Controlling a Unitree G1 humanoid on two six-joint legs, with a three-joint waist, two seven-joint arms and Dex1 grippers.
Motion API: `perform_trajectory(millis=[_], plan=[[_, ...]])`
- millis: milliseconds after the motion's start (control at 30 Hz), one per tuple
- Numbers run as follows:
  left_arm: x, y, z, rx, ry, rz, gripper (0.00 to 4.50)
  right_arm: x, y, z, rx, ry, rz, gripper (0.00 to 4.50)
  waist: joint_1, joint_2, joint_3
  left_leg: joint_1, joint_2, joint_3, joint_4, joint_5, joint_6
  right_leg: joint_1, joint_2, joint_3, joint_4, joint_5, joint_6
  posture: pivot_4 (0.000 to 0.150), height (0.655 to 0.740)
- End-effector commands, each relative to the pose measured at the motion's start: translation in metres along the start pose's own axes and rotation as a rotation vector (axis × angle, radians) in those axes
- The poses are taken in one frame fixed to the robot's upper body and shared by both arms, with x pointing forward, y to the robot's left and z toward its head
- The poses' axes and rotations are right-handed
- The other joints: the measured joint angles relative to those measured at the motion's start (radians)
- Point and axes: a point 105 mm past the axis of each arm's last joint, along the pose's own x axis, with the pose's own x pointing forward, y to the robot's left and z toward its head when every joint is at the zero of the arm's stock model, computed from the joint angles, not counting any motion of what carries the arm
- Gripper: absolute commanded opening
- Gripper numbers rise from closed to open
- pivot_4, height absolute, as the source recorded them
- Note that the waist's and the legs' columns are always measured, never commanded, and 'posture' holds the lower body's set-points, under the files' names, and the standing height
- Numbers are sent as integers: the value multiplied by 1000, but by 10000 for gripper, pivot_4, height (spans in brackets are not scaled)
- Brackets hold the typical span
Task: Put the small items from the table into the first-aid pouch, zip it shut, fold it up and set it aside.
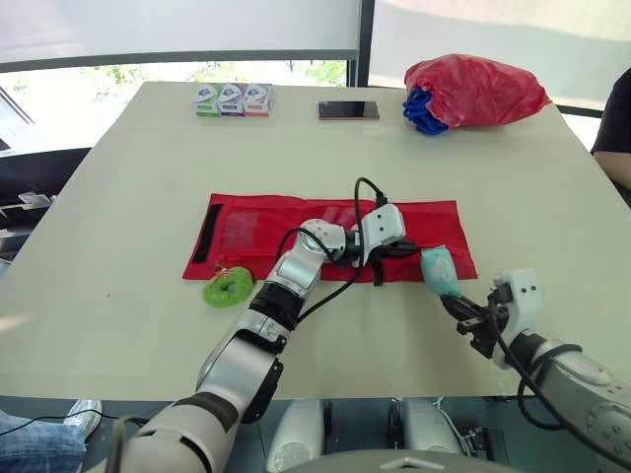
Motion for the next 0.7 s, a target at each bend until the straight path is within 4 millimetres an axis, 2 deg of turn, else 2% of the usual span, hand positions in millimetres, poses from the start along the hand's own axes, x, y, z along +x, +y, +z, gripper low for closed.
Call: perform_trajectory(millis=[33, 200, 367, 600, 700], plan=[[3, 0, 22, 43, -72, -6, 0, 4, 3, 4, 2, -15, -5, 258, -2, 0, 0, 0, 0, 0, 0, 0, 0, 0, 0, 0, 0, 0, 0, 1500, 7400], [7, 0, 28, 45, -110, 5, 0, 6, 10, -5, 13, 15, 11, 258, 0, 0, 0, 0, 0, 0, 0, 0, 0, 0, 0, 0, 0, 0, 0, 1500, 7400], [9, -5, 28, 54, -116, -12, 0, 6, 10, -4, 31, 2, 1, 258, -2, 0, 0, 0, 0, 0, 0, 0, 0, 0, 0, 0, 0, 0, 0, 1500, 7400], [10, -22, 24, 58, -110, -89, 0, 18, -12, 16, 51, -105, -141, 258, -2, 0, 0, 0, 0, 0, 0, 0, 0, 0, 0, 0, 0, 0, 0, 1500, 7400], [11, -26, 24, 58, -109, -100, 0, 26, -14, 24, 53, -129, -149, 258, -2, 1, 0, 0, 0, 0, 0, 0, 0, 0, 0, 0, 0, 0, 0, 1500, 7400]])
